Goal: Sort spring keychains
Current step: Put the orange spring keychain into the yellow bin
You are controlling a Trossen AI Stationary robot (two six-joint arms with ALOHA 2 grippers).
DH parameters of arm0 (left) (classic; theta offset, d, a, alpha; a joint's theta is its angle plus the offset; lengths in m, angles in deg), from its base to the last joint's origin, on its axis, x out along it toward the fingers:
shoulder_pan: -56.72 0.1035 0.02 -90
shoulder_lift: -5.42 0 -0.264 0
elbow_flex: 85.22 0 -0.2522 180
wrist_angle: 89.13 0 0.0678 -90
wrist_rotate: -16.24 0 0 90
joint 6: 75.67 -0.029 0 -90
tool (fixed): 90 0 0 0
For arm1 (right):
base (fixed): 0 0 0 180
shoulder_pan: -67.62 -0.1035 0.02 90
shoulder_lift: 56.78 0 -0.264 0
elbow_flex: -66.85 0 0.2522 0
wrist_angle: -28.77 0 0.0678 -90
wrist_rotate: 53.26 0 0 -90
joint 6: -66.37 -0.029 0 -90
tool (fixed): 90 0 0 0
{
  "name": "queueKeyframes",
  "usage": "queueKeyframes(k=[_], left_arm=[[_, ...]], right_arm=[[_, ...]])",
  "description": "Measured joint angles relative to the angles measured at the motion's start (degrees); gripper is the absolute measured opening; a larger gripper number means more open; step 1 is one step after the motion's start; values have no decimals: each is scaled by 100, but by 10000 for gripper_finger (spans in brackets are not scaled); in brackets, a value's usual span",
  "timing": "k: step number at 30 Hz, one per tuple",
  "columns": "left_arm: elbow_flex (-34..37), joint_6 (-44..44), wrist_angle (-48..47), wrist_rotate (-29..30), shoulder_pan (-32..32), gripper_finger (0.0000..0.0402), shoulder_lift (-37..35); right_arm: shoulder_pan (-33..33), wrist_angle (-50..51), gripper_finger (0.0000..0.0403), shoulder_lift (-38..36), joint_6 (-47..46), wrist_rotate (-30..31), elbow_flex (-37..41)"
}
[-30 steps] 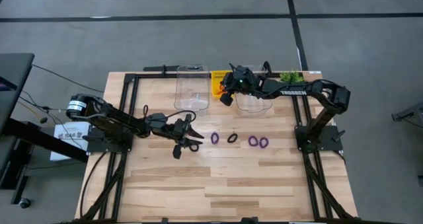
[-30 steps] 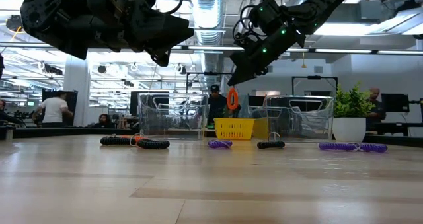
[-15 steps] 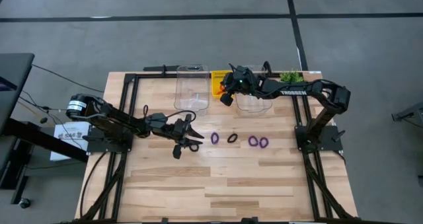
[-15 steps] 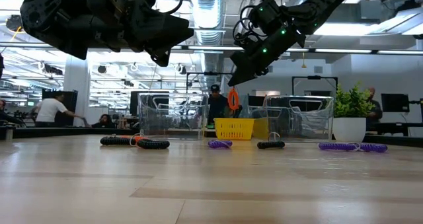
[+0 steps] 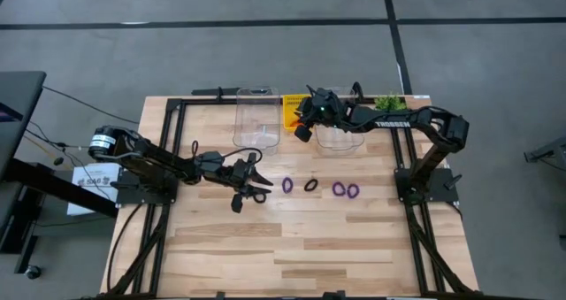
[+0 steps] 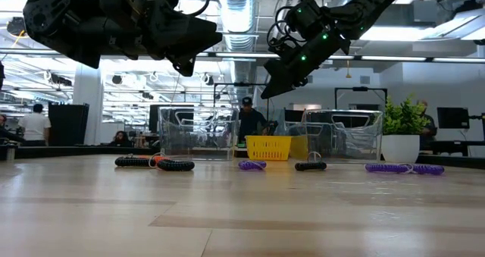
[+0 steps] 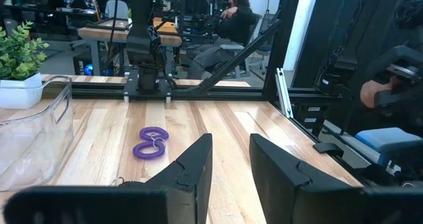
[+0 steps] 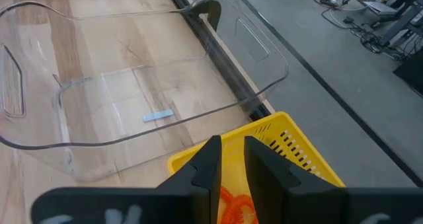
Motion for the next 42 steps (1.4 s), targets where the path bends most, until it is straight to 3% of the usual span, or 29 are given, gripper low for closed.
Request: queueKeyframes(k=[14, 26, 33, 42], left_arm=[[0, 0, 0, -1, 0, 99, 0], [0, 0, -2, 0, -1, 99, 0], [0, 0, -2, -1, -1, 99, 0], [0, 0, -2, 0, -1, 99, 0]], right_arm=[[-680, 101, 59, -291, 310, 3, 4], [-2020, 1438, 59, -553, 303, 0, 4], [-2865, 2493, 59, -551, -246, -2, 4], [-3842, 2105, 59, -569, -420, -3, 406]])
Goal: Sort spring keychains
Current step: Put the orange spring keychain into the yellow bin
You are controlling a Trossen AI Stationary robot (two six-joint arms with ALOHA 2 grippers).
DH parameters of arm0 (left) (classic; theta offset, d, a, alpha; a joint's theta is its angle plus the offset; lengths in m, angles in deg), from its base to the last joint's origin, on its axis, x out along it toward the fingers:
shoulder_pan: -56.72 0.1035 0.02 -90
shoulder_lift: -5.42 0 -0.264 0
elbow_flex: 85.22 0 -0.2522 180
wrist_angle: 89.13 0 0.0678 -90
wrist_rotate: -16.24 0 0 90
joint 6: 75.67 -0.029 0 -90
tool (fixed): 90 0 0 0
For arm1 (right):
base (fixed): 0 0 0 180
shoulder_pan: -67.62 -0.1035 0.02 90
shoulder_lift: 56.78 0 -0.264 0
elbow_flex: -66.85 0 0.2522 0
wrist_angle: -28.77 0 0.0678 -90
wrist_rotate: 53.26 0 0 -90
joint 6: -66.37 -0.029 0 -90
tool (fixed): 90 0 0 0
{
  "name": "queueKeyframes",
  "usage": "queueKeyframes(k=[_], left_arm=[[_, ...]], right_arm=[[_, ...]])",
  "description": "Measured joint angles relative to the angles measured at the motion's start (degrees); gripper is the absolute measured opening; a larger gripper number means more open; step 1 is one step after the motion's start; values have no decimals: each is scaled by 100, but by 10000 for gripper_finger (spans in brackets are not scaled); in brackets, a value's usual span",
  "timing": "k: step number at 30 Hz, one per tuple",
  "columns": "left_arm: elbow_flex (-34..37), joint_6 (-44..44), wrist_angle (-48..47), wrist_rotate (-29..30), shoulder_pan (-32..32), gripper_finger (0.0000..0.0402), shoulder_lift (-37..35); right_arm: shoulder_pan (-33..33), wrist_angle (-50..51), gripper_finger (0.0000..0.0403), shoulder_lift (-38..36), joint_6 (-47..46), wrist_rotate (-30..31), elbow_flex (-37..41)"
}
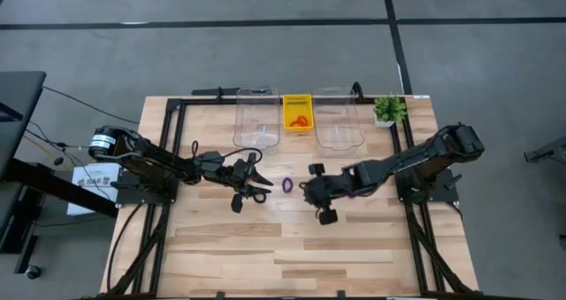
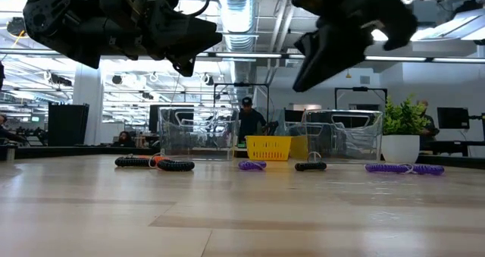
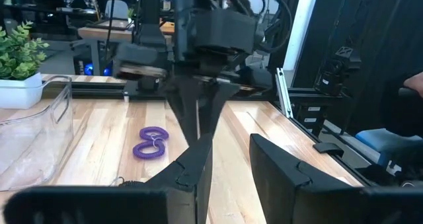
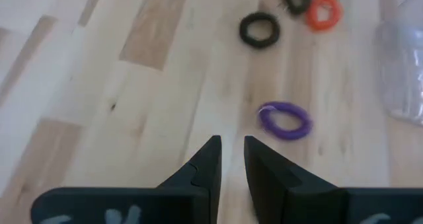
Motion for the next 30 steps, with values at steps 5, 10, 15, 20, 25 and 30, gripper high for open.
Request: queueKeyframes(k=[5, 10, 15, 20, 25, 30], left_arm=[[0, 0, -2, -1, 0, 99, 0], [0, 0, -30, -1, 0, 99, 0], [0, -25, -29, 43, 0, 99, 0], [0, -44, -31, 299, 0, 99, 0], [0, 39, -33, 344, 0, 99, -1], [0, 4, -15, 346, 0, 99, -156]], right_arm=[[-194, -545, 59, -387, -410, 62, 637], [-391, -971, 59, -1202, -1029, 710, 1534], [-717, -1484, 59, -2079, -1551, 1291, 2399], [-1013, -2149, 59, -2594, -1691, 1698, 3064], [-1058, -2606, 59, -2588, -1682, 2050, 3493], [-826, -2737, 59, -2423, -1725, 2123, 3592]])
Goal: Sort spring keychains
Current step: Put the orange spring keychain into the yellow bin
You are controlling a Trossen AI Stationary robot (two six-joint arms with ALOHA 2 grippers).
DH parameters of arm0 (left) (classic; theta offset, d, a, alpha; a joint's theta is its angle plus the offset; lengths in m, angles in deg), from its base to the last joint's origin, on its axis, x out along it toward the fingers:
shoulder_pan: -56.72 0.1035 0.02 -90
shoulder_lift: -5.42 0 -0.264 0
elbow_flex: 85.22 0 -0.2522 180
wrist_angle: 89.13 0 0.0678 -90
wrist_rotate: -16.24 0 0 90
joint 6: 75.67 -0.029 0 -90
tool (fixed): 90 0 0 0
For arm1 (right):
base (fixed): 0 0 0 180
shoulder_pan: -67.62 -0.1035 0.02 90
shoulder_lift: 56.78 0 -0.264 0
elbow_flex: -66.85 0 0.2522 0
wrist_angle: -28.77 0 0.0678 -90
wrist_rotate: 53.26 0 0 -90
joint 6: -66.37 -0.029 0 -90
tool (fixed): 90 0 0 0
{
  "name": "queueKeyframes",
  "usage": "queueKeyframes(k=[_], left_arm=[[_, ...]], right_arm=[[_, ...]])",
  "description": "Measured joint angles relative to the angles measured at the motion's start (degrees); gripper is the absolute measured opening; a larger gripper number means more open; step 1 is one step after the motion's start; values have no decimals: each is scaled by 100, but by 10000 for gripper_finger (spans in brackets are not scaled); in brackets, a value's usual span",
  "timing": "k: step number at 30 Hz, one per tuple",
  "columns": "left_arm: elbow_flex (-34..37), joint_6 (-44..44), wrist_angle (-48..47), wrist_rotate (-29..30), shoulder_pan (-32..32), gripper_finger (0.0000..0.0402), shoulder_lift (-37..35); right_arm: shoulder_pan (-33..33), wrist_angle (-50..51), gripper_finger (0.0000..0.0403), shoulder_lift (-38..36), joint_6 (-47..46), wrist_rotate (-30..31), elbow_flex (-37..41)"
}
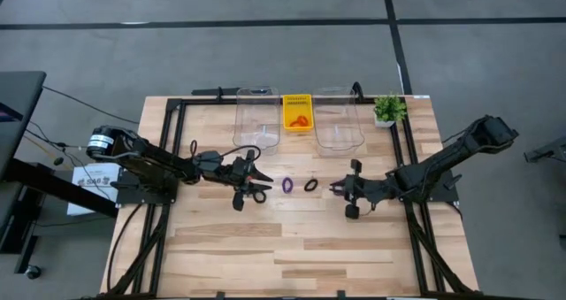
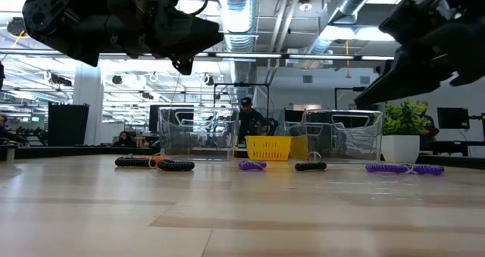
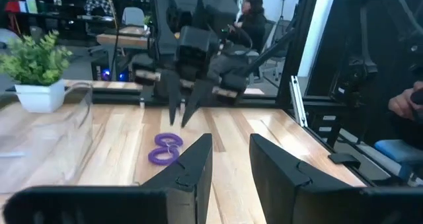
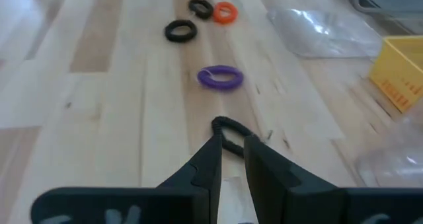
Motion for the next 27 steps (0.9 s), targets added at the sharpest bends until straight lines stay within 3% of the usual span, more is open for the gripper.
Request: queueKeyframes(k=[7, 11, 15, 21, 27], left_arm=[[-4, 62, -190, 42, -148, 99, -137], [-4, 31, -1257, 87, -210, 99, -132], [-2, 243, -2417, 516, -154, 99, -130], [0, 896, -3381, 608, 0, 99, -130], [0, 1001, -4360, 599, -7, 99, -231]], right_arm=[[143, 1, 59, -2, -7, -22, 0], [141, 2, 59, -2, -13, -81, 0], [141, 2, 59, -2, -13, -174, -2], [141, 2, 59, -2, -13, -177, -2], [141, 3, 59, -2, -13, -190, -6]])
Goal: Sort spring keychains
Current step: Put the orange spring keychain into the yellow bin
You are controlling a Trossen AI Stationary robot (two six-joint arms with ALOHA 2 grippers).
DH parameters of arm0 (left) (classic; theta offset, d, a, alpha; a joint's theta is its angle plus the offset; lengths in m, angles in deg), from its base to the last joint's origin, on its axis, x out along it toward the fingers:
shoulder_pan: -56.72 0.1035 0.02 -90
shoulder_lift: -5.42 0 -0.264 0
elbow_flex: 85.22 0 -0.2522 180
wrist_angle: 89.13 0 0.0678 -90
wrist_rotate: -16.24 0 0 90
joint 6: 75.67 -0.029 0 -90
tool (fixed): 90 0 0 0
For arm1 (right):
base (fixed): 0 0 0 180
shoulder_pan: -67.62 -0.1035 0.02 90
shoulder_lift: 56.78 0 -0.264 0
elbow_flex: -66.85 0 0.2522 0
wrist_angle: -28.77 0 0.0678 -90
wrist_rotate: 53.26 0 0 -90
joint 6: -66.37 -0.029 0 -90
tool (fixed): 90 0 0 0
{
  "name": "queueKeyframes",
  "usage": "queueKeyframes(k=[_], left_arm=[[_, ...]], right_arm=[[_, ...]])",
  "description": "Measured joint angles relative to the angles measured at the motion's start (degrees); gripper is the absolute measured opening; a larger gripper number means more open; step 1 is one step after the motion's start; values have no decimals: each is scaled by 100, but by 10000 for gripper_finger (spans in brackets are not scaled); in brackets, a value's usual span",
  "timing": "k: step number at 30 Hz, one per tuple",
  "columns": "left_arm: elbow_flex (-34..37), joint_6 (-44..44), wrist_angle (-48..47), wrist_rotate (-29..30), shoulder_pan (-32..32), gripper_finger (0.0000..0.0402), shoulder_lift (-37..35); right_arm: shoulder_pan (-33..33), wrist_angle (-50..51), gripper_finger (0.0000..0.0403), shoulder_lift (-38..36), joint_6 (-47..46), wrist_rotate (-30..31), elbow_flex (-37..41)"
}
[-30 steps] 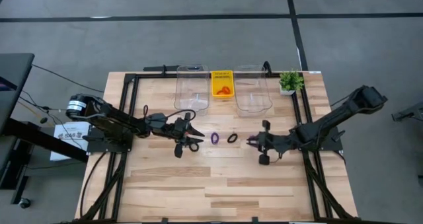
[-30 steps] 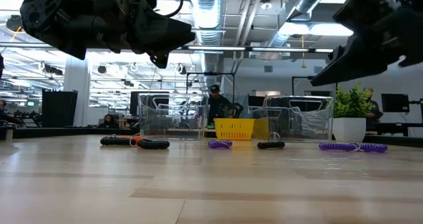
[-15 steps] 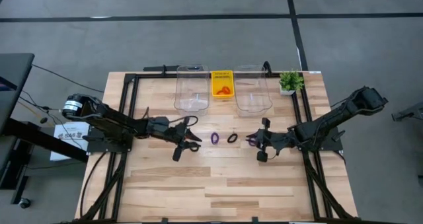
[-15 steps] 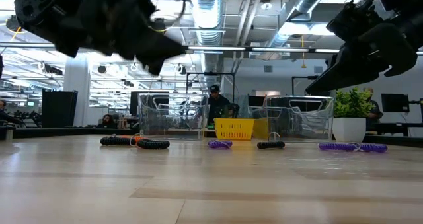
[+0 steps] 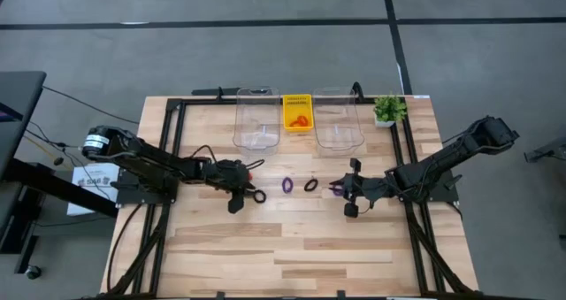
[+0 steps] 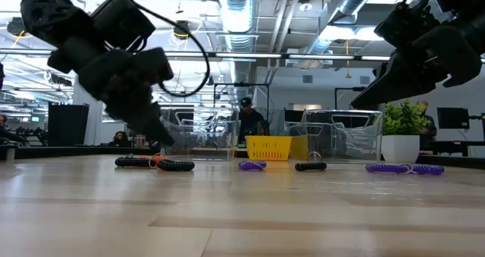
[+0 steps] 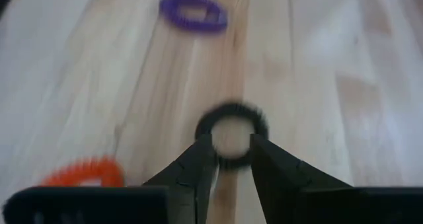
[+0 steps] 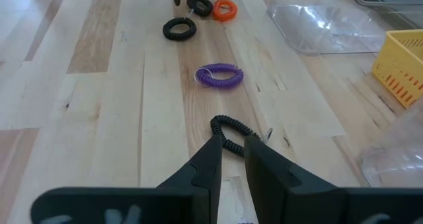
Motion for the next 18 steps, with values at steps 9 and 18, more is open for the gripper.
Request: queueKeyframes(k=[9, 18], left_arm=[[0, 503, -752, 248, -56, 99, -717], [0, 546, -901, 1138, -120, 99, -747]], right_arm=[[0, 1, 59, 0, 0, 0, 0], [0, 1, 59, 0, 2, 0, 0]])
